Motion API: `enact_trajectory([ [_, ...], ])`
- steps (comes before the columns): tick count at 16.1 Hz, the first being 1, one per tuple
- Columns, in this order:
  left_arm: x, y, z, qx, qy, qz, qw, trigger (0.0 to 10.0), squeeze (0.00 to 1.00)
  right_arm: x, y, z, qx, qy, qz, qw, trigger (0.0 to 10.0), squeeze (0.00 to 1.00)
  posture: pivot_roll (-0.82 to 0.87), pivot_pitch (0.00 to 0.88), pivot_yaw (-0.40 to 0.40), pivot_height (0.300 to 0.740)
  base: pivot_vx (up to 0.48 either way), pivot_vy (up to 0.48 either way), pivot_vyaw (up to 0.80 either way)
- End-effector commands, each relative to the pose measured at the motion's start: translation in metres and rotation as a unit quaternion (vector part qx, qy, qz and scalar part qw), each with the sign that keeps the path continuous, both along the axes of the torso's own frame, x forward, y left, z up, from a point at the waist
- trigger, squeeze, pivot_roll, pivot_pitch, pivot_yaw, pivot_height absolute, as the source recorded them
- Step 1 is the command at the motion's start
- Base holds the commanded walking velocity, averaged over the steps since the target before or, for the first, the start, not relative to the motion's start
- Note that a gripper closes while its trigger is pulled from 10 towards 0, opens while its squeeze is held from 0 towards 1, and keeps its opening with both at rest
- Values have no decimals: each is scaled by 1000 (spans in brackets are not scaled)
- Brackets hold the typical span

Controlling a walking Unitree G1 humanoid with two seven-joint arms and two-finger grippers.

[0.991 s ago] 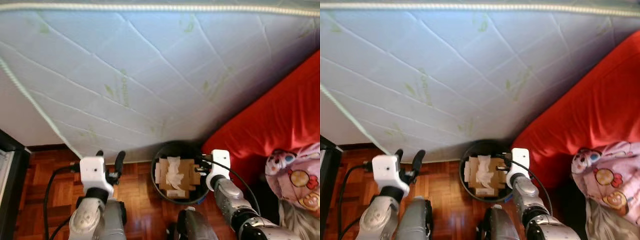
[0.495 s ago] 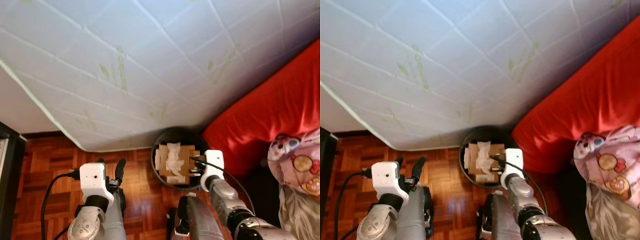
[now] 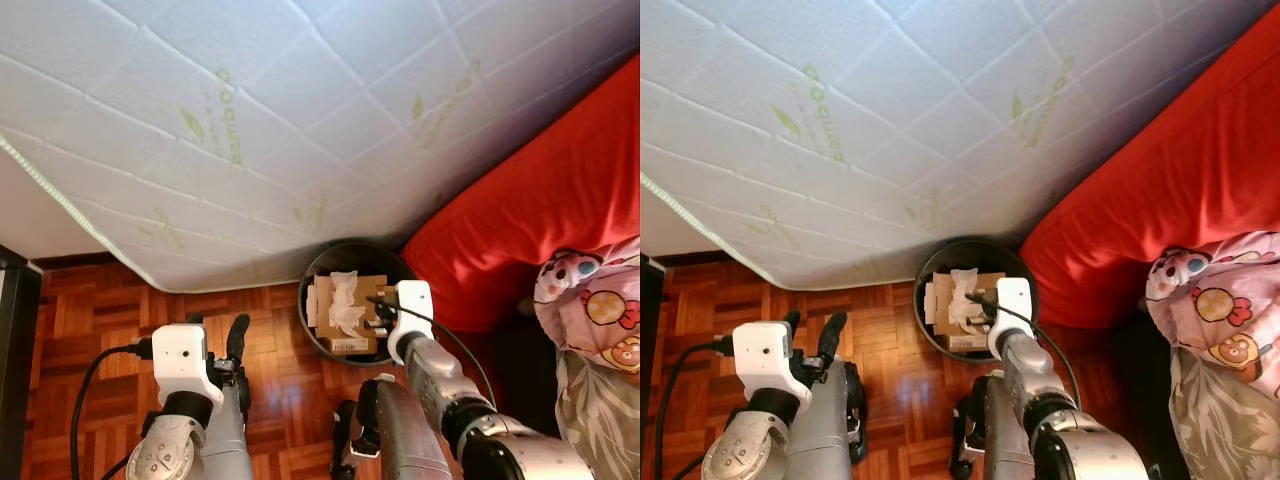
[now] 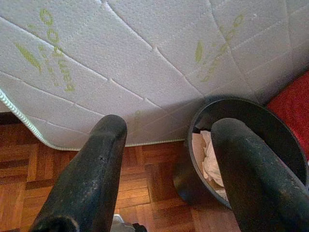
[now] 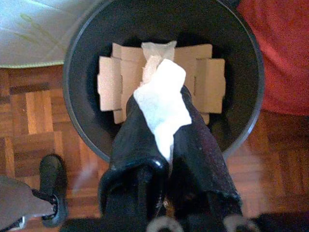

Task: Clean up the room

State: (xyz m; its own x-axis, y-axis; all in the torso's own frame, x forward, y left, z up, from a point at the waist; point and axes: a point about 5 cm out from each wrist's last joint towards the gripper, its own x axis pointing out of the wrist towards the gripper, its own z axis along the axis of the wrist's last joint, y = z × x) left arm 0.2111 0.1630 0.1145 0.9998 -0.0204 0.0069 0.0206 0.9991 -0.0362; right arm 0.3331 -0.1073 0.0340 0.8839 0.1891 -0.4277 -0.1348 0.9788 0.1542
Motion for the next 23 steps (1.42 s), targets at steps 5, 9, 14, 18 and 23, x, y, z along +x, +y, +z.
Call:
enact_trajectory([
  [5,-11,-5,-4,-3,26,0,1000,10000,0,-7,-4,-9,2,20,-3,1000,10000,1000,248,481,-149,626,0,0,0],
  [9,-10,-5,-5,-3,30,-1,1000,10000,0,-10,-8,-13,-2,26,-4,1000,10000,1000,247,481,-147,626,0,0,0],
  [14,-10,-6,-6,-2,34,-2,999,10000,0,-11,-7,-15,1,30,5,1000,10000,1000,248,481,-143,626,0,0,0],
  [18,-9,-5,-7,-1,36,-3,999,10000,0,-13,-5,-16,3,31,20,999,10000,275,247,481,-137,626,0,0,0],
  [23,-2,3,-32,6,66,-1,998,10000,0,-25,-50,-25,48,-1,-77,996,10000,0,198,387,-132,651,0,0,0],
])
